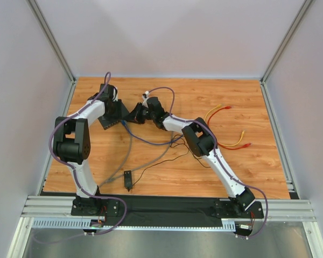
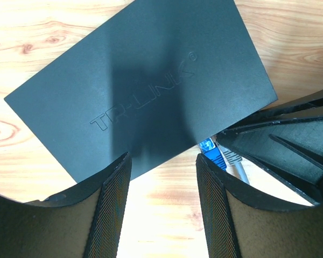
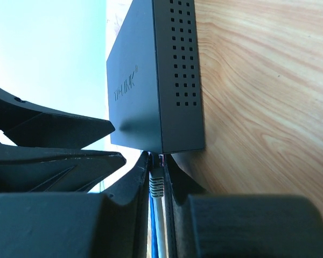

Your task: Pull the plug from the switch port

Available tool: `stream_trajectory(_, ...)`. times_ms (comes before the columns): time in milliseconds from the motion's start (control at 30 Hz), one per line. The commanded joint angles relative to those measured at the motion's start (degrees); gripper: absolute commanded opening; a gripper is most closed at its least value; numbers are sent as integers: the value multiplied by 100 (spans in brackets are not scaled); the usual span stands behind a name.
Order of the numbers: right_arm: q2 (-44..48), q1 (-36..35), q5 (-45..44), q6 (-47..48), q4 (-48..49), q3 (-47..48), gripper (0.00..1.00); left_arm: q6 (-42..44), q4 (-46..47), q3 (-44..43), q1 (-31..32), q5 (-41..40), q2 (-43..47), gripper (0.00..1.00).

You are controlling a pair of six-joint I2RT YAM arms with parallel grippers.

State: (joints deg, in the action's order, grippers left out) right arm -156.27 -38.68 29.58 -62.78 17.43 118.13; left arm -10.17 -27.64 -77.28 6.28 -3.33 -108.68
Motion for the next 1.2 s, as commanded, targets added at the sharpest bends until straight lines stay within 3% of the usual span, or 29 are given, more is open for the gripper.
stream_trajectory(0, -202, 53, 12, -15, -231, 53, 6, -55, 13, -165, 74, -176, -21, 59)
stream_trajectory(333, -211, 53, 21, -6, -284, 53, 0, -2, -57, -420, 294, -580, -206, 60)
stream_trajectory(1167, 43, 44, 30, -146, -73, -281, 0, -20, -804, -1378, 303, -853, -1067, 60)
